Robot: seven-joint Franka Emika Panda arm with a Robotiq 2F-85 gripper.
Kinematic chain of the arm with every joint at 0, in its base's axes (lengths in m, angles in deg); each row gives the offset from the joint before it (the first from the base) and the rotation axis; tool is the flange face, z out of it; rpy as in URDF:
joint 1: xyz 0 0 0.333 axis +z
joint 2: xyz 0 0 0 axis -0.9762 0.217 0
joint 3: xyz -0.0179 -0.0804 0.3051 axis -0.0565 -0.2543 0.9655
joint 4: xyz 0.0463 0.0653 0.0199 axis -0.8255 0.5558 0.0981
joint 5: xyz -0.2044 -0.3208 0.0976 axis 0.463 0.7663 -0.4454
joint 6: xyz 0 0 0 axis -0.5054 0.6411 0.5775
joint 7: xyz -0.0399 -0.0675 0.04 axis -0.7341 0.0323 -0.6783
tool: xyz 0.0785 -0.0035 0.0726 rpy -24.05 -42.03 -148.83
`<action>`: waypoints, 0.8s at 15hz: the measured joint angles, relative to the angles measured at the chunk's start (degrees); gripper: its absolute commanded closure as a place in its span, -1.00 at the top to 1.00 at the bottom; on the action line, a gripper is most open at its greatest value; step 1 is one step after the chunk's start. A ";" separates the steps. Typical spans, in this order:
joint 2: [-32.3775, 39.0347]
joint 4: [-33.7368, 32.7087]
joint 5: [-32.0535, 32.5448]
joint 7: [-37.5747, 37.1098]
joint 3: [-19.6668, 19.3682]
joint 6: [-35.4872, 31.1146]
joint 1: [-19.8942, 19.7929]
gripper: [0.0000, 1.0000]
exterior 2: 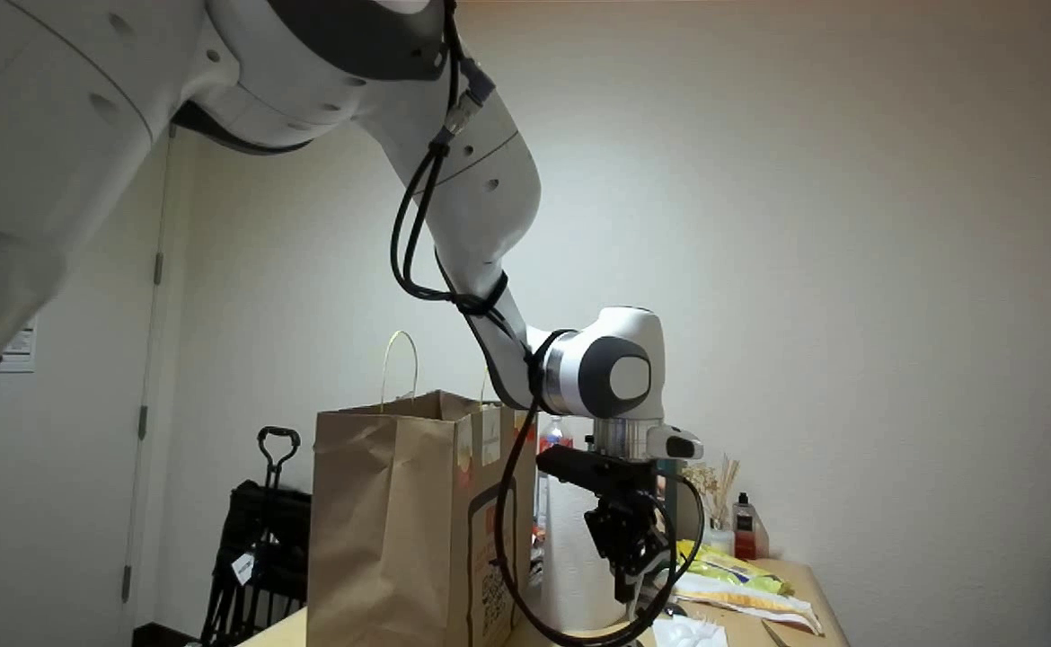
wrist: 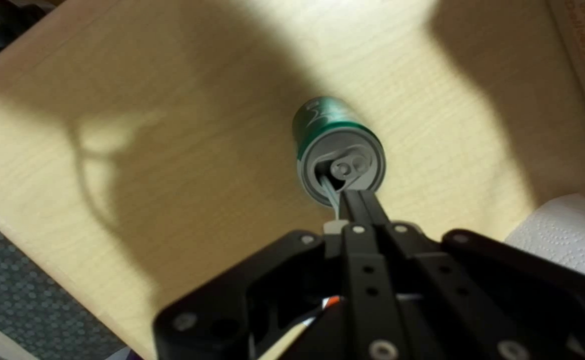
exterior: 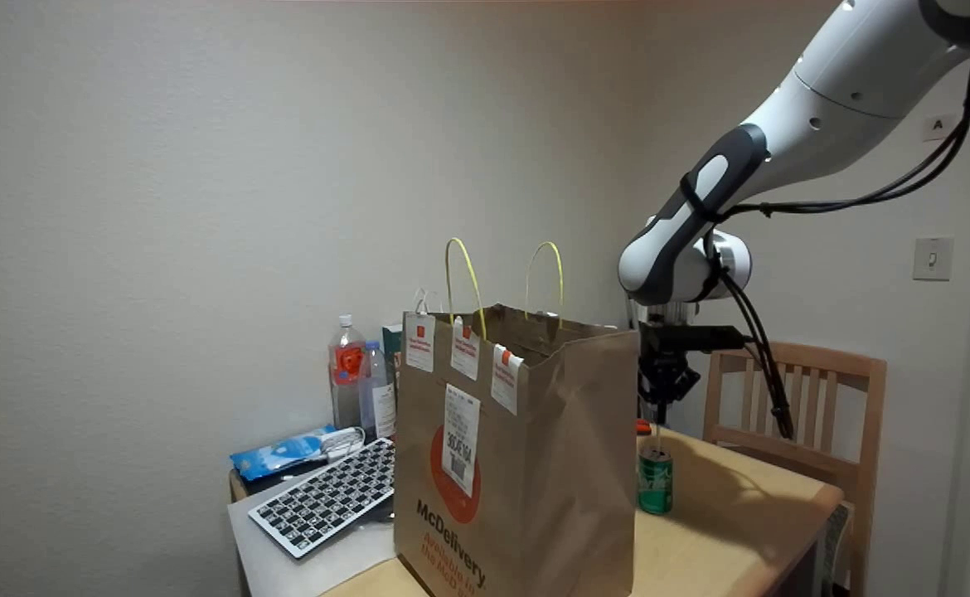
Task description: Remove the straw from the can
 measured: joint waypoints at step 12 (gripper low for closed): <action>-0.04 0.00 0.00 0.00 0.00 0.00 0.31 0.07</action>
